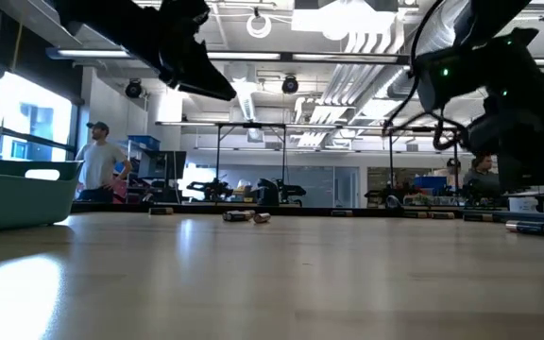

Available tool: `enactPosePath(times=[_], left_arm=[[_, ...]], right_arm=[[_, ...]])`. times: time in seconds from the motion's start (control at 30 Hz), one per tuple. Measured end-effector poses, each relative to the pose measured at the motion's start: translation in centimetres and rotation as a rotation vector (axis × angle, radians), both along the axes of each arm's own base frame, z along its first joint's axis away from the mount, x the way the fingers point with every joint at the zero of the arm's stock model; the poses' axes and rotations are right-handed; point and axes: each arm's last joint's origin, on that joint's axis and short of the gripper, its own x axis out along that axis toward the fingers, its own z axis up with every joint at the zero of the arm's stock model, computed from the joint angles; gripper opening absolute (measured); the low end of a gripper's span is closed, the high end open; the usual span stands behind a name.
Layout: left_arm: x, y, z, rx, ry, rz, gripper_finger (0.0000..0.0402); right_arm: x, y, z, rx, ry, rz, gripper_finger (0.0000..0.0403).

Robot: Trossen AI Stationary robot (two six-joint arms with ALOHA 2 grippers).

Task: Sort batteries
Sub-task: Put the silver battery into the green bin

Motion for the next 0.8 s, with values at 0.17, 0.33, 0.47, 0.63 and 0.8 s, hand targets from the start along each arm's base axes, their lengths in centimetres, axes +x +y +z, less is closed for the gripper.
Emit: enactPosePath(times=[0.17,0.33,0.47,0.63,0.8], left_arm=[[0.3,1.1,0.1,0.071,0.013,-0.020,0.0152],[0.2,2.0,-0.1,0.096,0.037,-0.001,0.0152],[0.1,2.1,-0.3,0.095,0.061,0.003,0.0152],[0.1,2.1,-0.3,0.093,0.065,0.002,0.0152],[0.1,2.1,-0.3,0.086,0.058,0.006,0.0152]], right_arm=[[0.7,0.3,-1.8,0.021,0.117,0.018,0.0224],[1.6,0.4,-4.1,0.069,0.151,0.053,0.0224],[2.0,0.4,-5.7,0.100,0.124,0.099,0.0224],[2.6,0.2,-5.6,0.109,0.103,0.177,0.0224],[4.4,-0.3,-4.4,0.017,0.008,0.258,0.0224]])
